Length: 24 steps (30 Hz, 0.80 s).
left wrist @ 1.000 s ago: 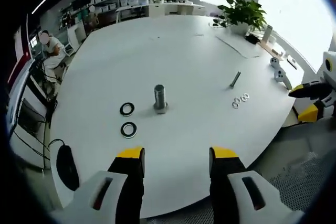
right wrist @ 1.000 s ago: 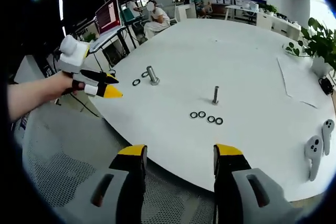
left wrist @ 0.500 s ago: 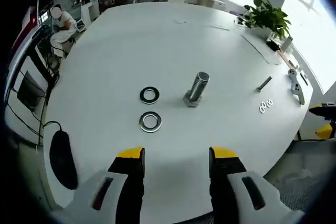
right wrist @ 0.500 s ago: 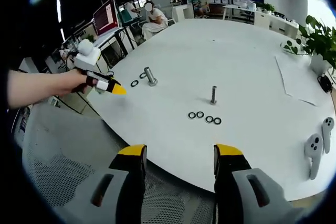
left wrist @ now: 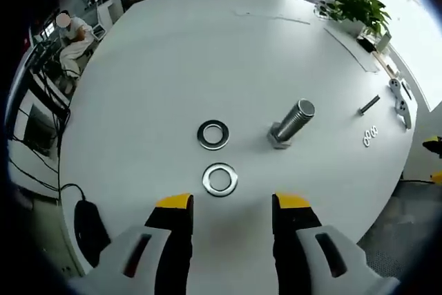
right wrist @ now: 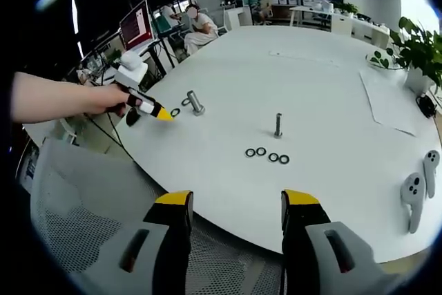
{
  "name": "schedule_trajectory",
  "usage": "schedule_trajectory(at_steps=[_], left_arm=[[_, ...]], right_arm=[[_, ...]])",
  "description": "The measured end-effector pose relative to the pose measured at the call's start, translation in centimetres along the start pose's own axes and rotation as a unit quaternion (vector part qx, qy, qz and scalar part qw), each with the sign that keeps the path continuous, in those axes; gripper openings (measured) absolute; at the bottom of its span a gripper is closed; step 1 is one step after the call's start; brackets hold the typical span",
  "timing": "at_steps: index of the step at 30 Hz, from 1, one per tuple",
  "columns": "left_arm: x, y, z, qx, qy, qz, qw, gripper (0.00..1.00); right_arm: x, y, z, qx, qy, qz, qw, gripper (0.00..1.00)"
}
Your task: Place the washer onto the threaded stud by aligning its center hole with the stud, sliding it down to the base, and recovering from edge contact or off-axis alignment until the washer reaches the visible bottom stop.
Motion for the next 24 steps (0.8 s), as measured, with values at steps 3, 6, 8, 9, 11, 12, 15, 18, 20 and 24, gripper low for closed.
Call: schedule_trajectory(at_steps=[3,6,8,9,11,12,15,18,20,24], left_arm=[[0.6,-0.4,0.3,-0.004,0.008,0.004,1.0000,0.44],[0.7,-0.5,0.4,0.006,0.004,0.010,0.9999,0.44],[0.7,-0.5,0.6,0.004,-0.002,0.013,0.9999,0.43],[1.0,-0.6,0.9,0.005,-0.002,0.014,0.9999,0.43],[1.1,-0.8,1.1,0.005,-0.006,0.015,0.9999,0.39],[1.1,-1.0,1.1,0.009,-0.008,0.013,0.9999,0.38],[1.0,-1.4,1.1,0.031,-0.030,0.015,0.9990,0.37],[1.2,-1.8,1.3,0.040,-0.063,0.026,0.9968,0.37],[1.2,-1.8,1.6,0.036,-0.058,0.024,0.9974,0.37],[1.3,-1.8,1.8,0.048,-0.070,0.019,0.9962,0.36]], right_arm=[[0.0,0.0,0.0,0.001,-0.003,0.000,1.0000,0.54],[-0.1,0.0,0.0,0.000,-0.002,0.000,1.0000,0.54],[0.0,0.0,0.0,0.002,0.000,0.001,1.0000,0.54],[0.0,0.0,-0.1,0.003,0.001,0.001,1.0000,0.54],[0.0,-0.1,-0.1,0.003,0.004,0.001,1.0000,0.54],[0.0,-0.1,0.0,0.003,0.004,0.001,1.0000,0.54],[0.0,-0.1,0.0,0.004,0.003,0.002,1.0000,0.54],[0.2,-0.1,-0.1,0.005,0.004,0.007,1.0000,0.54],[0.2,-0.1,-0.1,0.005,0.007,0.006,0.9999,0.54],[0.2,-0.1,-0.1,0.006,0.006,0.006,0.9999,0.54]])
Point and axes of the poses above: the point that each gripper's makers call its tool centre point, and the gripper's own axes: y roughly backward along the fingers, x roughly to its left, z roughly out of its top, the point moved 10 cm from there along y, roughly backward along the fingers, and after that the axes turned 11 degrees about -z, right-handed, at the moved point
